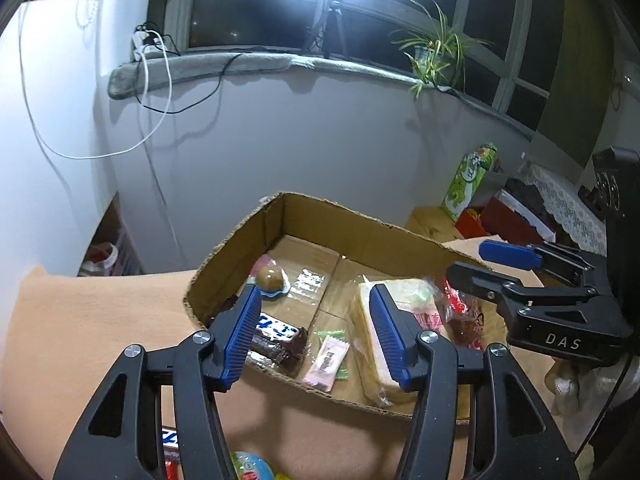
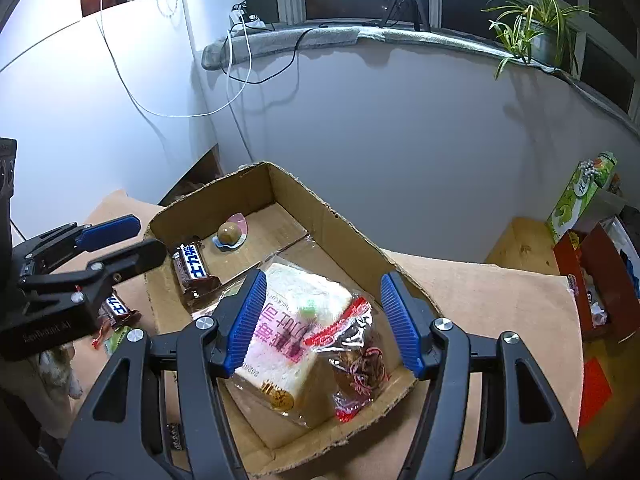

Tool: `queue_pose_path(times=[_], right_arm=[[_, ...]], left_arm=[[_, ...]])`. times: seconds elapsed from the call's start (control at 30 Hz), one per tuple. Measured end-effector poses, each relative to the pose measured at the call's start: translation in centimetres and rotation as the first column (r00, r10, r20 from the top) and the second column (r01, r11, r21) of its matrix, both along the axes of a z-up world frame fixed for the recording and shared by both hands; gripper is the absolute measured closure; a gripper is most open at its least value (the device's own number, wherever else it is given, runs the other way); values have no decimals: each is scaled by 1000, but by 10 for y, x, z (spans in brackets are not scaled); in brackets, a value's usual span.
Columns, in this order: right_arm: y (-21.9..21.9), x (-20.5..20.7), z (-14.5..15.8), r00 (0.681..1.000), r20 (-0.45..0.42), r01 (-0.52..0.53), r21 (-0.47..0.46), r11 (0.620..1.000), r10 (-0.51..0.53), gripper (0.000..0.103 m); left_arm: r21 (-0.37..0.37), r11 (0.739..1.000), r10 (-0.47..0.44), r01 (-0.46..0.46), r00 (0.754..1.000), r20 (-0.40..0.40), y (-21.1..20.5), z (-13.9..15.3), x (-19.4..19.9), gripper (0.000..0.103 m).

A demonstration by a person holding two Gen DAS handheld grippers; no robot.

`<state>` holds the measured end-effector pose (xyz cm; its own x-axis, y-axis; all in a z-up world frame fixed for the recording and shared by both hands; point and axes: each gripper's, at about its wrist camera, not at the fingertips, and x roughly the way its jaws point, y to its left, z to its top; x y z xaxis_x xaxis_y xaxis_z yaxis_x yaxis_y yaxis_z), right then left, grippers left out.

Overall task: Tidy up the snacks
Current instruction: 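Carry both candies into the box and open both tools to release, then grasp the red-wrapped nut bag with the left tool while right grasps black candy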

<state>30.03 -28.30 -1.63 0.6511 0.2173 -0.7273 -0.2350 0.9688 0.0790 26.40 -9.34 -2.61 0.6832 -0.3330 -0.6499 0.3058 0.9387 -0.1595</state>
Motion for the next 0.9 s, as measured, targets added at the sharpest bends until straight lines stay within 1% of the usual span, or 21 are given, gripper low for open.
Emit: queue_pose_path(times=[0.23, 0.3, 0.37, 0.43, 0.6, 0.7, 0.8, 0.9], right_arm=[[4, -26, 14, 1000, 22, -14, 4, 1000, 13, 40], [8, -37, 16, 999, 27, -20, 5, 1000, 20, 40], [11, -47, 18, 999, 27, -28, 11, 1000, 28, 40], [14, -58, 19, 999, 25, -37, 21, 999, 36, 40], [26, -91, 20, 996, 44, -79, 25, 997, 78, 40], [32, -109, 17, 994, 49, -99, 32, 995, 97, 40], [38, -125, 7, 993, 26, -117, 52, 992, 116, 40], [43, -138, -3, 993, 1, -119, 65, 991, 119, 40]], left_arm=[[-21, 1000, 14, -13, 1000, 26, 17, 13, -21, 47], [-18, 999, 32, -31, 998, 49, 25, 16, -31, 47], [-19, 999, 52, -51, 994, 95, 35, 19, -45, 47], [-21, 998, 59, -57, 992, 114, 42, 21, -56, 47], [-17, 996, 85, -83, 992, 93, 68, 18, -81, 47], [-26, 992, 125, -124, 989, 73, 89, 15, -97, 47], [-60, 982, 181, -178, 983, 43, 114, 9, -113, 47], [-66, 975, 213, -211, 977, 26, 130, 0, -130, 48]])
